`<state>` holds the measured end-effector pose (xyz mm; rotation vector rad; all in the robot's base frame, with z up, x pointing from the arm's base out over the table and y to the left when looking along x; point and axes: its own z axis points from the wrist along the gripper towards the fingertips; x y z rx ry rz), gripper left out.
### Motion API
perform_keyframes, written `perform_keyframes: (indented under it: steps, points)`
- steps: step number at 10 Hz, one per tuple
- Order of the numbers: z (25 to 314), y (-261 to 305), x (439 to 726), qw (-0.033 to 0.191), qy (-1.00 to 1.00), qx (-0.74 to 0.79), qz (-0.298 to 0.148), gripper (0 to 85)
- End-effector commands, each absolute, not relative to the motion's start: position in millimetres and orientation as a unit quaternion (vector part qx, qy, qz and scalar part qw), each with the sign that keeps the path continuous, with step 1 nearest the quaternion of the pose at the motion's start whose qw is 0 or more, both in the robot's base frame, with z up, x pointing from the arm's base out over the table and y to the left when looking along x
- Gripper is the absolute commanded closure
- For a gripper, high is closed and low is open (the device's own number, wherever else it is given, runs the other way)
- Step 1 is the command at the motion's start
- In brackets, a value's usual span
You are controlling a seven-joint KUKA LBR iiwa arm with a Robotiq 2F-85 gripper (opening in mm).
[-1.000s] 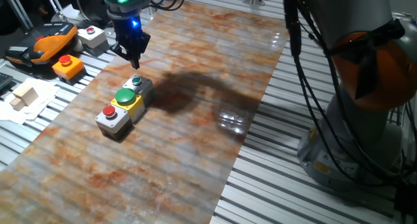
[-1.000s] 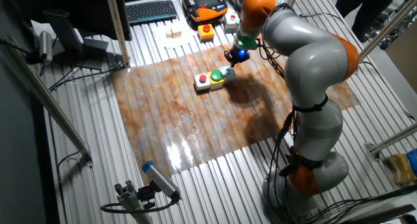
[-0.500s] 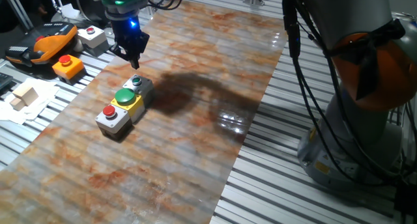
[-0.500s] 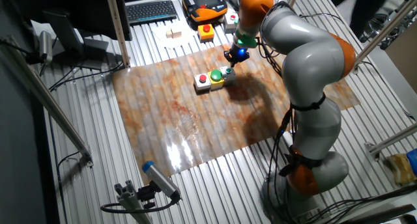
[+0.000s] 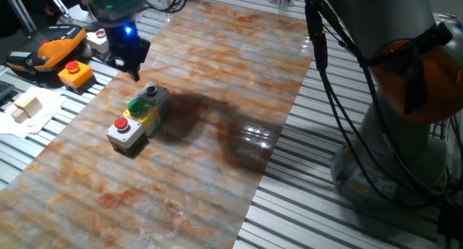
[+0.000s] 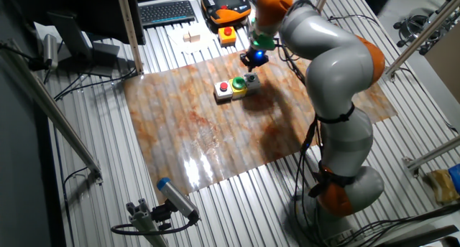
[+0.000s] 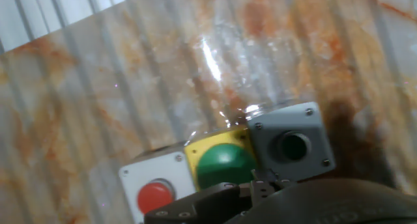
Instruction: Press three buttons from left to right in sequence
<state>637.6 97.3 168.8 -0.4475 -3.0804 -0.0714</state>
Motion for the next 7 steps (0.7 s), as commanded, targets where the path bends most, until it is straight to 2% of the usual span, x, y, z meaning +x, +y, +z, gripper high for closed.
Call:
perform_keyframes:
  steps: [1,7]
  points:
    - [161,115,639,0.01,-0.989,-0.144,-0.017,85.0]
    - [127,106,642,0.003,-0.992,-0.127,-0.015,85.0]
